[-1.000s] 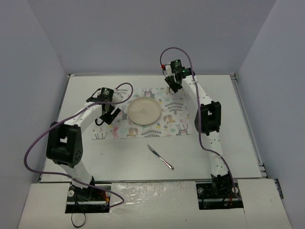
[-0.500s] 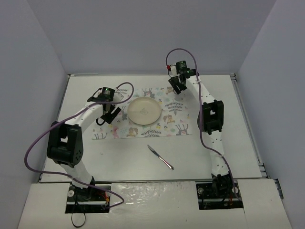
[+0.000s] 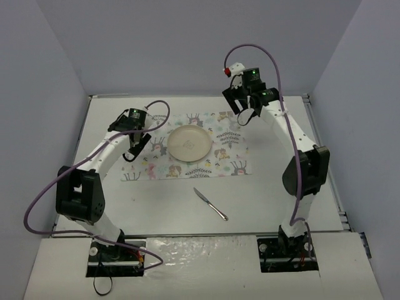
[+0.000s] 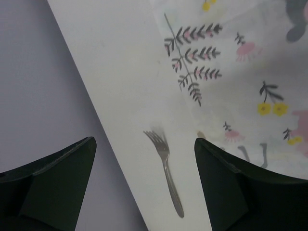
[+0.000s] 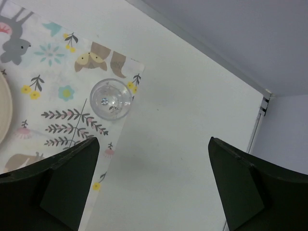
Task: Set the dinner table for one person
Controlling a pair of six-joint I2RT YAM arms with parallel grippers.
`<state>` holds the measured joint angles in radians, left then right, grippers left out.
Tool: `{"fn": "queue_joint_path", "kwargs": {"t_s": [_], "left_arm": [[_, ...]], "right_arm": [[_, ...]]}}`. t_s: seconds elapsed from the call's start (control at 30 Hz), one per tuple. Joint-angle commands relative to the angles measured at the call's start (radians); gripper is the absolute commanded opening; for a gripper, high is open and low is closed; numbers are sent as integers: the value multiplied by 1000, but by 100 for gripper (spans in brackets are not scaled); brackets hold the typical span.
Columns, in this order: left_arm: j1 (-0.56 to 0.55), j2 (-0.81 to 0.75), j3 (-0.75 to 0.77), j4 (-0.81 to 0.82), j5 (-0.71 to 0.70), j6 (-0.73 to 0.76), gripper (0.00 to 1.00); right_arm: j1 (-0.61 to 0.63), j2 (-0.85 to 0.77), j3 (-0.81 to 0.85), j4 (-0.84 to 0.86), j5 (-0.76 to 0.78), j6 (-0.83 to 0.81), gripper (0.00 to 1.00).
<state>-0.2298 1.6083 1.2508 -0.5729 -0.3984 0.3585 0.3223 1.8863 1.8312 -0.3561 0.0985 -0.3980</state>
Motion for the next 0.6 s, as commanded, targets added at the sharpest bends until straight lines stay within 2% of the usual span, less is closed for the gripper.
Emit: {"fn": "queue_joint_path", "kwargs": {"t_s": [0.0, 0.13, 0.2, 0.27, 0.43, 0.57], "left_arm": [[108, -122, -161, -107, -40, -21, 80], [211, -122, -264, -154, 82, -2, 77], [224, -158, -344, -76, 117, 25, 77], [252, -160, -390, -67, 147, 33, 77], [340, -88, -426, -9, 261, 72, 77], [414, 14, -365, -14, 369, 97, 75]], "right_arm": [[-1, -223, -285, 37, 25, -90, 94], [-18, -359, -454, 32, 46, -112, 96], [-25, -467, -532, 29, 43, -119, 97], [-27, -537, -563, 25, 38, -119, 98], [-37, -643, -560, -3, 18, -73, 99], [-90, -653, -523, -36, -57, -44, 98]]}}
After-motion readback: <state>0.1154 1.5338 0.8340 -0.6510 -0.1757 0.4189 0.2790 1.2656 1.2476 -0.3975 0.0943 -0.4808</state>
